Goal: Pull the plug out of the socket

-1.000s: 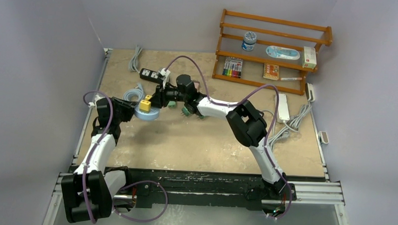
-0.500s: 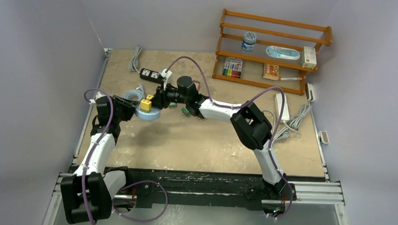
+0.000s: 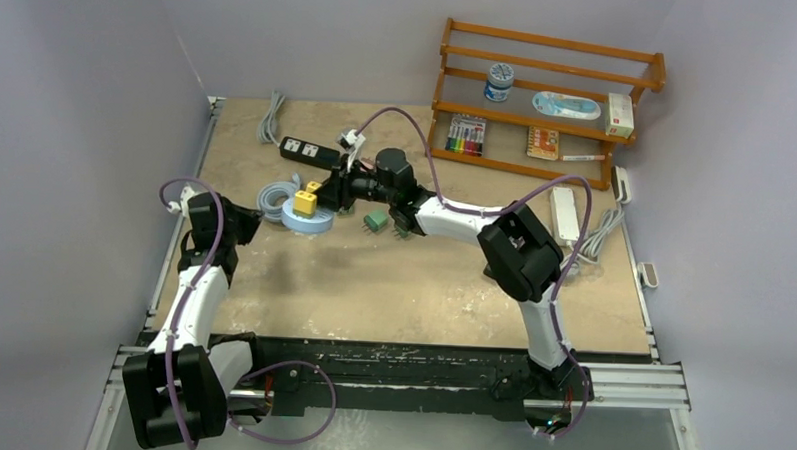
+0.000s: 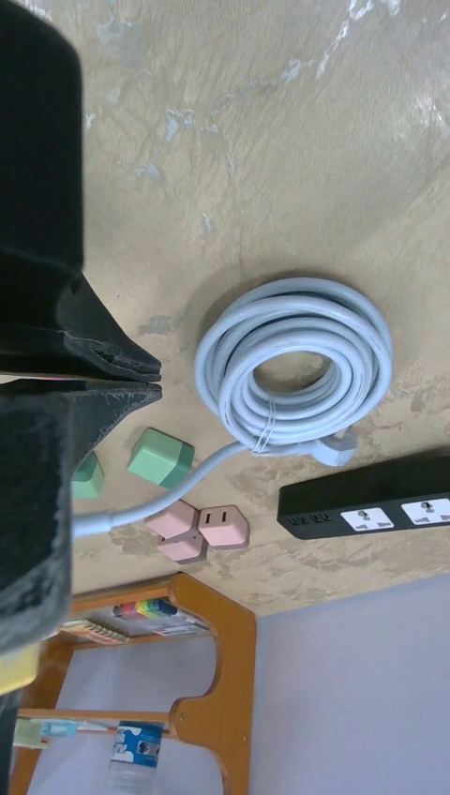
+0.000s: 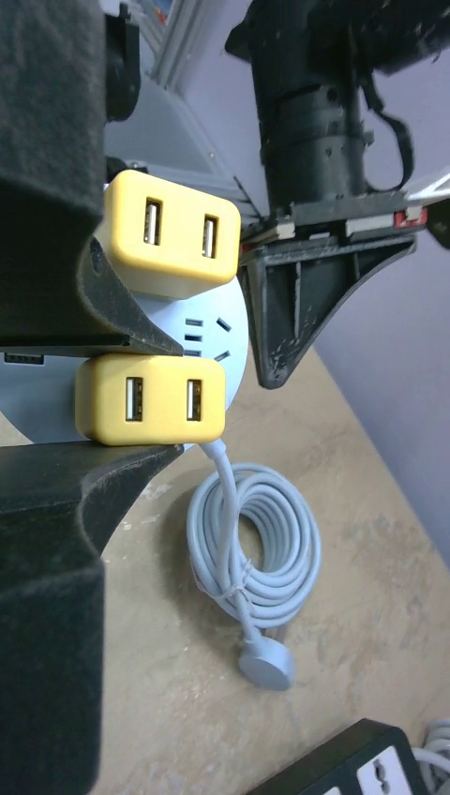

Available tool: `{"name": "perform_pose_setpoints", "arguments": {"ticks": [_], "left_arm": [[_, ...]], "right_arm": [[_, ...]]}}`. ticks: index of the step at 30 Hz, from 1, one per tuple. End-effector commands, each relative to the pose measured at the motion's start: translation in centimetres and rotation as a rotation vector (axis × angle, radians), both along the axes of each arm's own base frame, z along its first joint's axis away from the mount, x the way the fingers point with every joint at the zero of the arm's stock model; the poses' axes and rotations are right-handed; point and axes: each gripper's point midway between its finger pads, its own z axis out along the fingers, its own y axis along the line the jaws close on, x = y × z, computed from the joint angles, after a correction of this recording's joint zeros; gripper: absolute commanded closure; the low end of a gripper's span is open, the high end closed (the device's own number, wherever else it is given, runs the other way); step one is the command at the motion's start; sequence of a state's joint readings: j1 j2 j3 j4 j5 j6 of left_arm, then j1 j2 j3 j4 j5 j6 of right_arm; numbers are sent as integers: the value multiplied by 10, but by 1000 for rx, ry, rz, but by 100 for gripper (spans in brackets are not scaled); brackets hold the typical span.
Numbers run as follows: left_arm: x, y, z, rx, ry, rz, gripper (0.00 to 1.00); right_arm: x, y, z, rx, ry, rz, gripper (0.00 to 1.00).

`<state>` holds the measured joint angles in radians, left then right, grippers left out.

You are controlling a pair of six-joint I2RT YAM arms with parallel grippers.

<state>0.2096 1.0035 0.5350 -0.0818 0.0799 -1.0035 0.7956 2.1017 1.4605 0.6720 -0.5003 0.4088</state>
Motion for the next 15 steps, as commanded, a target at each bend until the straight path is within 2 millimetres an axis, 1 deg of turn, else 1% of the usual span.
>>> {"name": "perform_pose_setpoints", "arguments": {"ticks": [1,2,3,4,6,10,12,15], "left_arm": [[8,10,20,49,-51,18,100],[8,10,22,53,-51,19,100],[7,12,23,60,-50,22,100],[6,13,24,67,-50,22,100],[5,14,24,73,-47,24,100],[6,13,22,59,-45,16,100],[6,14,23,73,-46,10,100],[3,20,28,134,-27,5,100]], "right_arm": [[4,-5,111,253,-165,22,100],[8,-6,109,235,-173,-41,100],[8,-9,110,234,-183,-57,100],[4,-13,112,240,-184,-30,100],[3,-22,116,269,-166,0,100],[11,-40,113,272,-164,-58,100],[16,-55,112,276,-157,-87,100],[23,-84,111,307,-128,-137,100]]}}
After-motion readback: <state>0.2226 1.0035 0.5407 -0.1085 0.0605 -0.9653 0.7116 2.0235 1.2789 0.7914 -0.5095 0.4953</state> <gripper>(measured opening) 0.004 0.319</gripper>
